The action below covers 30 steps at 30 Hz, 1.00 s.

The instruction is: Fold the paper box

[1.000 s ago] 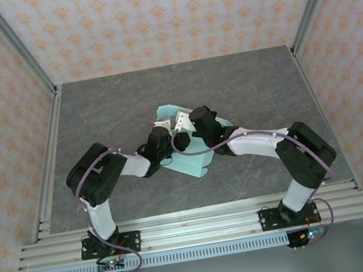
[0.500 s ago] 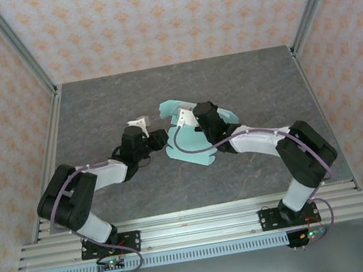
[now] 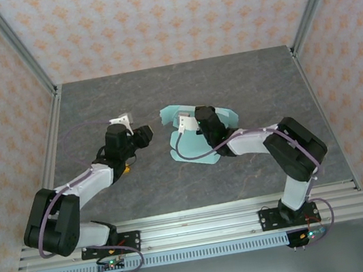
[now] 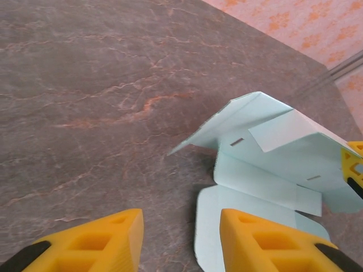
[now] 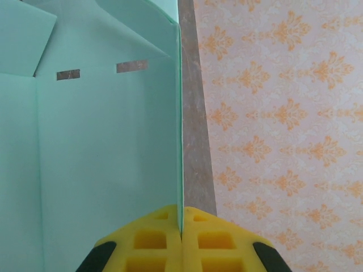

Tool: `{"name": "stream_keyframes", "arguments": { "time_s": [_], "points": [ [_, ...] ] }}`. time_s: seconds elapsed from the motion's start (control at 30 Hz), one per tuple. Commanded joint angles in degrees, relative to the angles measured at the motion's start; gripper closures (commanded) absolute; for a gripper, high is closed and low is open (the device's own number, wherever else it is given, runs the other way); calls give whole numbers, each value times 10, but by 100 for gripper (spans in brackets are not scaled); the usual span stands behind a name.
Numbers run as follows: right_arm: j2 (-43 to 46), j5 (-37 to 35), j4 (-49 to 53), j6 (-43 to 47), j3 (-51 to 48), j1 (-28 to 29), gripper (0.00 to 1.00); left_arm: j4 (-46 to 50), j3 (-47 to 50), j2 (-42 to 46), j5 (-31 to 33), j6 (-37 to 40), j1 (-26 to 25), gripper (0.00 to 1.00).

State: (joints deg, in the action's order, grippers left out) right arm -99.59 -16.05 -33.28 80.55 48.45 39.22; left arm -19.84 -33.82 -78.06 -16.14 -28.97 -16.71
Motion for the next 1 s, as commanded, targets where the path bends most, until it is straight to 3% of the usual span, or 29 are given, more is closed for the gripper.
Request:
{"name": "stream_keyframes", "arguments": {
  "time_s": [0.0, 0.33, 0.97],
  "points": [
    [-9, 8, -47, 14, -21, 6, 100, 10, -17, -2, 14, 10, 6, 59],
    [-6, 19, -77, 13, -45, 10, 100, 1, -49, -43, -28, 63, 18, 53],
    [-10, 18, -90, 23, -43, 10, 100, 195, -300, -263, -79, 166, 65, 50]
  ]
}}
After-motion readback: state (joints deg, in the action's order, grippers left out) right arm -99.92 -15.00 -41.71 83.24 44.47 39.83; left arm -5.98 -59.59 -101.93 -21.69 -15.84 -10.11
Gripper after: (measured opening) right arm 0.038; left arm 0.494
